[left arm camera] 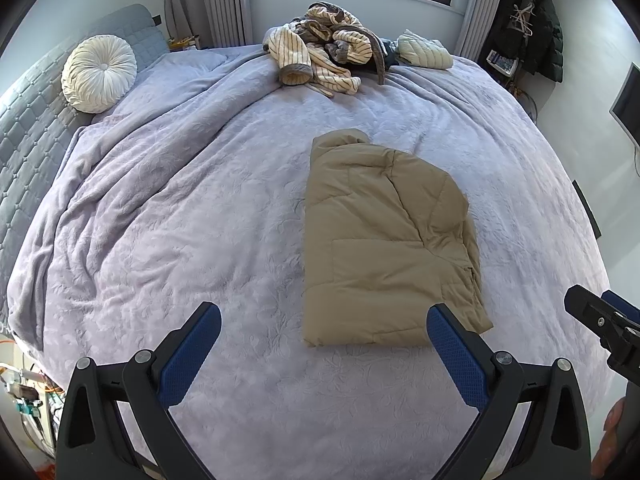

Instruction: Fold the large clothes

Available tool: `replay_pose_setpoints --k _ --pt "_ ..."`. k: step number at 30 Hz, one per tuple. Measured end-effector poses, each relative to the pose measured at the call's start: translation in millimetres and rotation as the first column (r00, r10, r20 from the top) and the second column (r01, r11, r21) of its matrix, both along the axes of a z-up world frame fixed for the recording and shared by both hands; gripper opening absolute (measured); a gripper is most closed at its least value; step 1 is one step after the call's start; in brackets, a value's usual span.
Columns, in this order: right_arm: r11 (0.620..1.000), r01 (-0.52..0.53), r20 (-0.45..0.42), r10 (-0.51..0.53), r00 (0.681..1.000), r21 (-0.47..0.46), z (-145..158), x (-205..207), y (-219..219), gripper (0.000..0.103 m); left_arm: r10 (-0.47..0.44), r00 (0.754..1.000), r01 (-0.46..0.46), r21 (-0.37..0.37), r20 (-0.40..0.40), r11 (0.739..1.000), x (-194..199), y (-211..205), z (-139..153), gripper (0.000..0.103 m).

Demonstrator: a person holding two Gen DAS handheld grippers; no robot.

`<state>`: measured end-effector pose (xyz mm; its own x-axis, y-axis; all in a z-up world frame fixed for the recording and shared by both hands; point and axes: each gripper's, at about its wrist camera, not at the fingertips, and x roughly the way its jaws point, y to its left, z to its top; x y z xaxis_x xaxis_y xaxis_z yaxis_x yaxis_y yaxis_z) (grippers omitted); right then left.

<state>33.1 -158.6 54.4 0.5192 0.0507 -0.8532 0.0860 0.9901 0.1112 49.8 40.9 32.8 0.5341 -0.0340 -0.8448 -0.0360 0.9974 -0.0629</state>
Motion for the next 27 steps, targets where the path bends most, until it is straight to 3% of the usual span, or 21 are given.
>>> replay_pose_setpoints --k 27 --pt "1.000 0.014 -0.017 -0.014 1.000 0.007 -6 -11 11 0.103 0.007 1.000 -0.007 0.016 -0.011 1.000 2 5 -1 0.103"
